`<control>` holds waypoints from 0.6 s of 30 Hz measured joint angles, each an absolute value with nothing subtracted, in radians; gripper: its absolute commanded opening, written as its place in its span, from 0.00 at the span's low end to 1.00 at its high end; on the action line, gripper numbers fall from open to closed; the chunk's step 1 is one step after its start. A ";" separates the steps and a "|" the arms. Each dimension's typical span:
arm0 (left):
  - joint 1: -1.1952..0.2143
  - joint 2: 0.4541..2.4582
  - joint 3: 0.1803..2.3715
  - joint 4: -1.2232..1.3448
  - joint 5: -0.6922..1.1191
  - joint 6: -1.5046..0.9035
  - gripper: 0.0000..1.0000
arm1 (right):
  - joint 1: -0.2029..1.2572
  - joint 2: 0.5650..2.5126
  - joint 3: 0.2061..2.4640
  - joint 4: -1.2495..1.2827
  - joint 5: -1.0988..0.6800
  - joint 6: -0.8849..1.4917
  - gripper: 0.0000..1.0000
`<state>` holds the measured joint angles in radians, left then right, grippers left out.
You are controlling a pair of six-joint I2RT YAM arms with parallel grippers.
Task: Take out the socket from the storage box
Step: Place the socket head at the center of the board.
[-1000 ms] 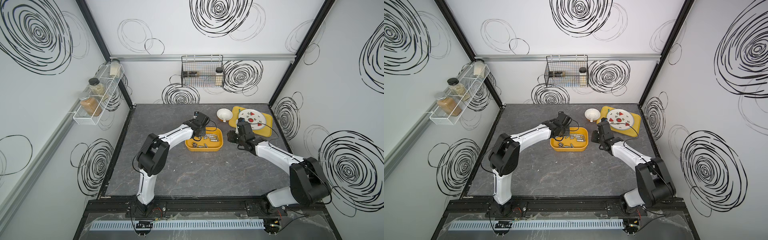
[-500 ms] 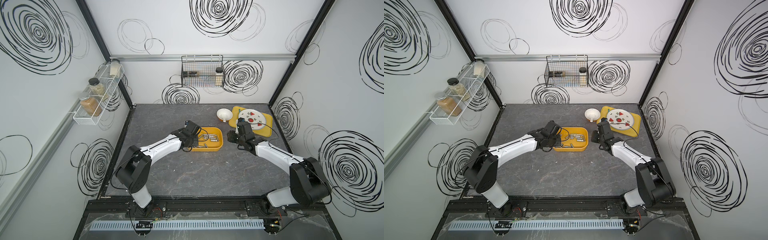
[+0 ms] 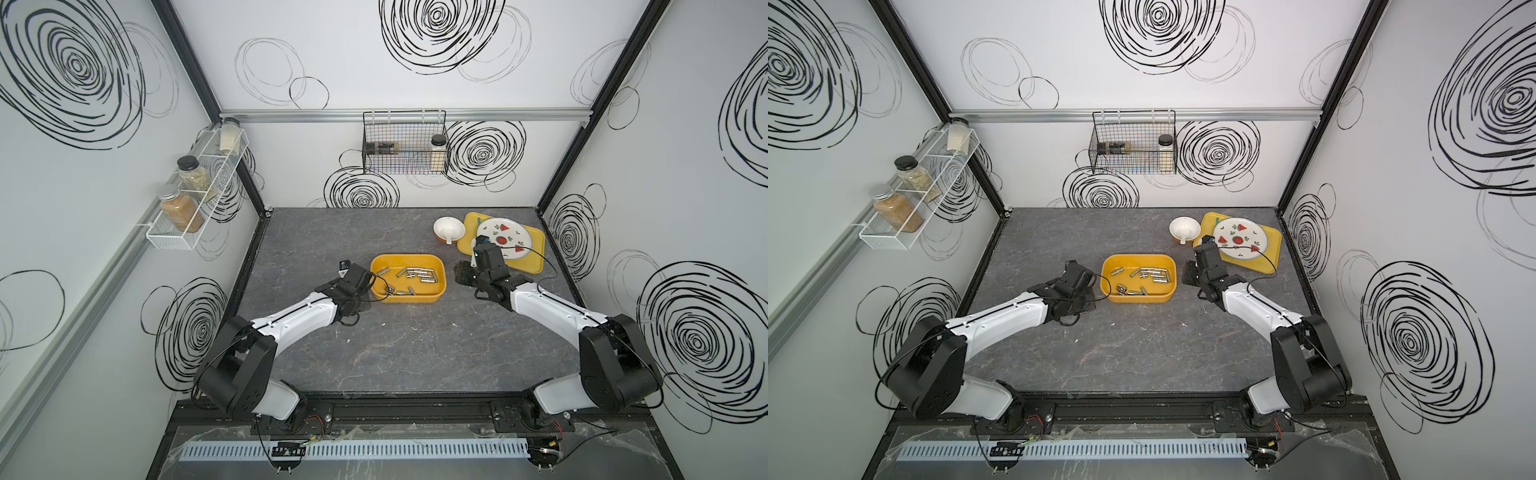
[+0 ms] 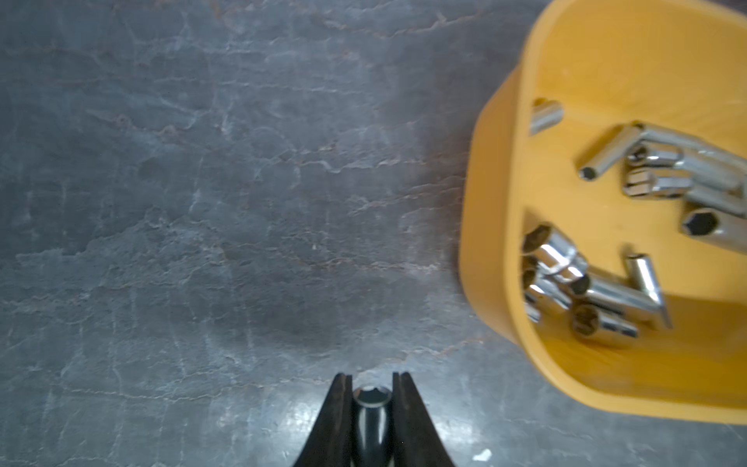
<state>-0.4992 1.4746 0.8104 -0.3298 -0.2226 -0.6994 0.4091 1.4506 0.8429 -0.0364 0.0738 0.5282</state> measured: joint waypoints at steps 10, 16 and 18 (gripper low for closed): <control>-0.479 1.629 0.802 -0.201 -0.225 -0.698 0.15 | 0.410 1.451 0.843 -0.036 0.083 0.528 0.46; -0.479 1.649 0.802 -0.175 -0.231 -0.692 0.30 | 0.410 1.456 0.843 -0.037 0.085 0.528 0.46; -0.479 1.649 0.802 -0.173 -0.236 -0.692 0.32 | 0.410 1.458 0.843 -0.036 0.085 0.528 0.46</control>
